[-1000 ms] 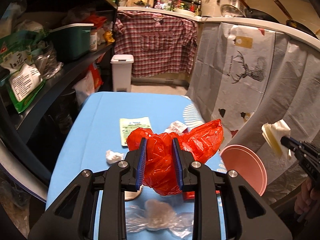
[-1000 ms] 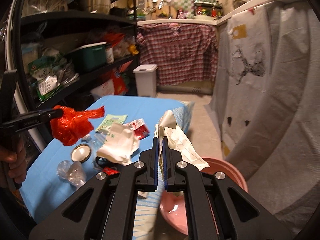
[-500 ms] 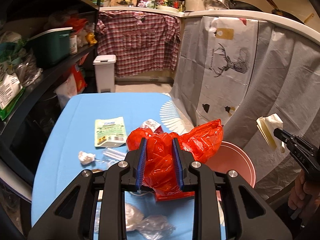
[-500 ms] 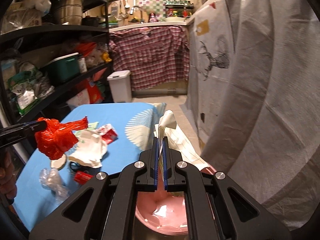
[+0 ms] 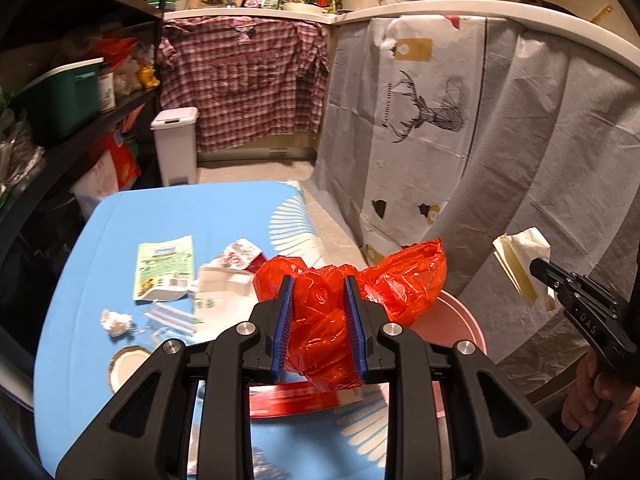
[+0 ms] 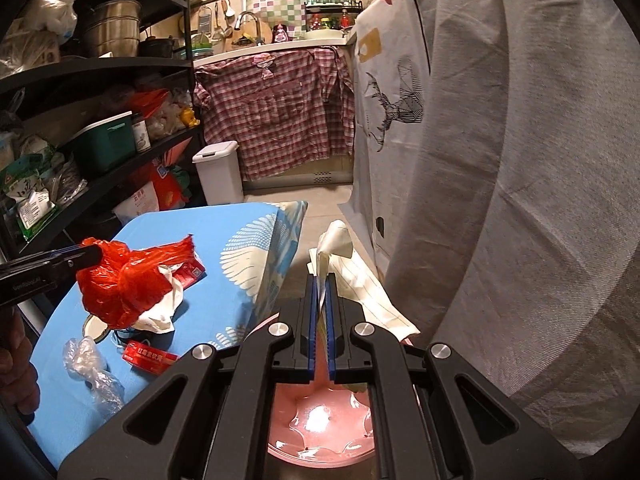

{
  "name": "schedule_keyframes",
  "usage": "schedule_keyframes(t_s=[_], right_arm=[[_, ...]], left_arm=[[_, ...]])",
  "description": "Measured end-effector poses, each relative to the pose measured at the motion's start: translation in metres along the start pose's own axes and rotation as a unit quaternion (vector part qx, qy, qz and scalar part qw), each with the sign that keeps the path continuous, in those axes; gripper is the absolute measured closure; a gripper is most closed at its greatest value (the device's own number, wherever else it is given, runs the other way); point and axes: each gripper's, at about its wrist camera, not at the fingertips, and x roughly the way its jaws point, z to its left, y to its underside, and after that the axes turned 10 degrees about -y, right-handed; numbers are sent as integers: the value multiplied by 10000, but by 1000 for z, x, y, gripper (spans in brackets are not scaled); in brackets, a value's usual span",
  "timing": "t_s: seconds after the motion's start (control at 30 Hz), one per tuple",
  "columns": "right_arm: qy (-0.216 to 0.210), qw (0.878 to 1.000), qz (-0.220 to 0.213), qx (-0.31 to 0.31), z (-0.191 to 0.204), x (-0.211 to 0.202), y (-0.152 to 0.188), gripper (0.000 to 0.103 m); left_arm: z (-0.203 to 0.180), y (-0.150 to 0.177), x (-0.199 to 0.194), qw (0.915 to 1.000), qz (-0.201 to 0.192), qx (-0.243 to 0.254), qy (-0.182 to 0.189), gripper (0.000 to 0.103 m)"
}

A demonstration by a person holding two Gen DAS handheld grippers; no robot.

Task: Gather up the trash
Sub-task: 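Carry the red bag with the left tool while the right tool carries the napkin over the pink bin, then open the left tool to drop the red bag while the right tool drops the napkin into the bin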

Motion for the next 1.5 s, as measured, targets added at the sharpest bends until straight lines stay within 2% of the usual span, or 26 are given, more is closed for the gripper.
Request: schedule_keyframes(t_s=[0.23,0.8,1.47,1.5], right_arm=[[-19,9999,91,119,-6,5,1,98],[-24,9995,291,151,-12,19,2,98],[-8,9990,415,151,-20,33,2,97],[4,9990,429,151,-20,34,2,97]], left_arm=[[-28,4,12,9997,21,188,152,78],[-67,12,43,9983,249,370,384,77],[-87,18,68,9966,474,470,475,76],[-87,17,69,9966,479,461,483,73]])
